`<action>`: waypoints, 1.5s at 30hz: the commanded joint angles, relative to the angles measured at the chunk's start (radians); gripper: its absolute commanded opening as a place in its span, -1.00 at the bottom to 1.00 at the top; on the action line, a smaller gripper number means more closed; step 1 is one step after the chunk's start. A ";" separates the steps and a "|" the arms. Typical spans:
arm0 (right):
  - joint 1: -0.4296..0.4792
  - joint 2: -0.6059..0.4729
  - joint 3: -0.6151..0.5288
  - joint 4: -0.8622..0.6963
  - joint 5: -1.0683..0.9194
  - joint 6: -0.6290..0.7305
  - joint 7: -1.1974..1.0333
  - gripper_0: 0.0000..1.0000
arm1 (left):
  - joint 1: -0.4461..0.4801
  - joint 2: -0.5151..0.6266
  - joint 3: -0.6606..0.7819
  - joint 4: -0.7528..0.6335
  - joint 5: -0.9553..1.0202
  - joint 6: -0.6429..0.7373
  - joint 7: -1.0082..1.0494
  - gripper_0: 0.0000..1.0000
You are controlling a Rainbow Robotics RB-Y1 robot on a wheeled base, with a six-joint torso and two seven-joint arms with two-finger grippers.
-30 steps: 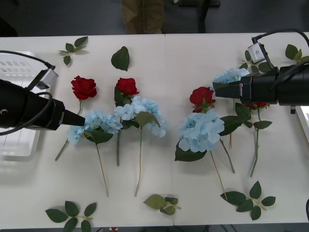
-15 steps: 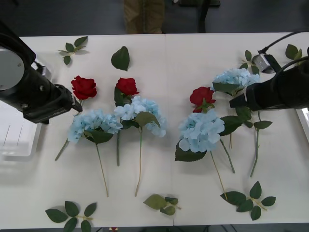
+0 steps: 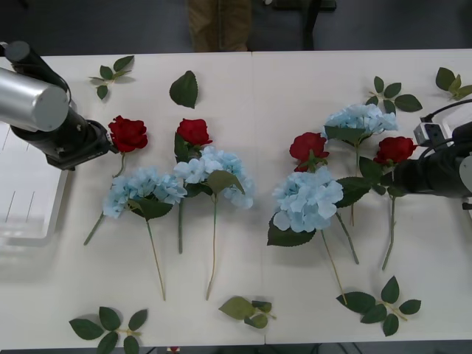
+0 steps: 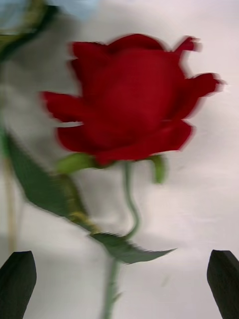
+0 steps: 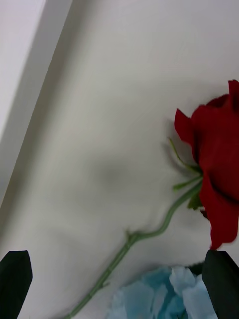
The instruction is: Place the red flowers into the right box and the blue flowers into the left box. If a person shows an open palm, hand one flower to the person first, then continue sorting.
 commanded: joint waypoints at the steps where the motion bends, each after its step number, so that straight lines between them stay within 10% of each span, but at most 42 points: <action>1: -0.078 0.024 -0.004 0.108 0.042 -0.028 0.046 1.00 | -0.092 -0.071 -0.044 0.103 -0.054 -0.081 0.037 1.00; 33: -0.187 0.190 0.123 0.240 0.198 -0.072 0.113 0.96 | -0.075 -0.103 -0.249 0.131 -0.134 -0.128 0.026 1.00; 35: -0.187 0.190 0.137 0.240 0.194 -0.087 0.113 0.61 | -0.072 -0.103 -0.249 0.131 -0.136 -0.135 0.026 1.00; 39: -0.187 0.190 0.141 0.240 0.183 -0.103 0.103 -0.75 | -0.057 -0.103 -0.249 0.131 -0.137 -0.147 0.026 0.95; 45: -0.191 0.190 0.128 0.248 0.185 -0.112 0.101 -1.00 | -0.004 -0.103 -0.248 0.135 -0.153 -0.204 0.023 0.95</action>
